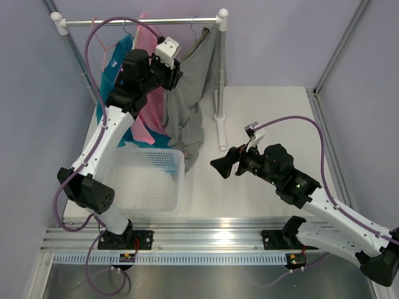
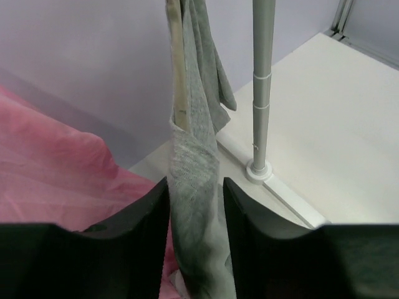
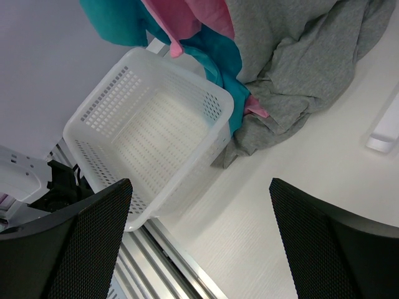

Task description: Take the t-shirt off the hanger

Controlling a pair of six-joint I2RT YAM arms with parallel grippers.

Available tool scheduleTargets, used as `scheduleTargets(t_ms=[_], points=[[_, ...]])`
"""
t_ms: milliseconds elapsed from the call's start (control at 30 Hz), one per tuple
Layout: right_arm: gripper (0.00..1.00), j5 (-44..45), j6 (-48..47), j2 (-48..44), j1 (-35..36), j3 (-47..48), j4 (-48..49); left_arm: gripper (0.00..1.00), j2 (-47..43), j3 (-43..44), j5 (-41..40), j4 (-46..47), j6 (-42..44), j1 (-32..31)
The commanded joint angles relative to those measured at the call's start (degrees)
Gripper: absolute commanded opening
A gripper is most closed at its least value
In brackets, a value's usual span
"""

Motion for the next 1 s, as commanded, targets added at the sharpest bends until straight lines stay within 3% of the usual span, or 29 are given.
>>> scheduleTargets(t_ms=[0, 100, 200, 467, 967], points=[[1.00, -0.71, -0.46, -1.62, -0.31, 2.07, 0.05, 0.37, 1.84, 4.06, 0.72, 0.16, 0.87, 0.10], [0.99, -0.71, -0.46, -1.70, -0.31, 2.07, -0.04, 0.24, 2.11, 4.42, 0.55, 1.21, 0.60, 0.10], [0.99, -0.53, -0.46, -1.53, -0.31, 2.07, -0.13, 0.01, 1.15, 3.98, -1.90, 3.05, 0.69, 0.01], [0.99, 0.17, -0.72, -0.21, -0.31, 2.51, -0.30, 0.00, -4.22, -0.59, -7.45, 12.63, -1.86, 0.01], [0.99, 2.89, -2.13, 0.76, -0.31, 2.69, -0.83, 0.00, -11.86, -5.61, -9.82, 16.87, -5.37, 0.01]])
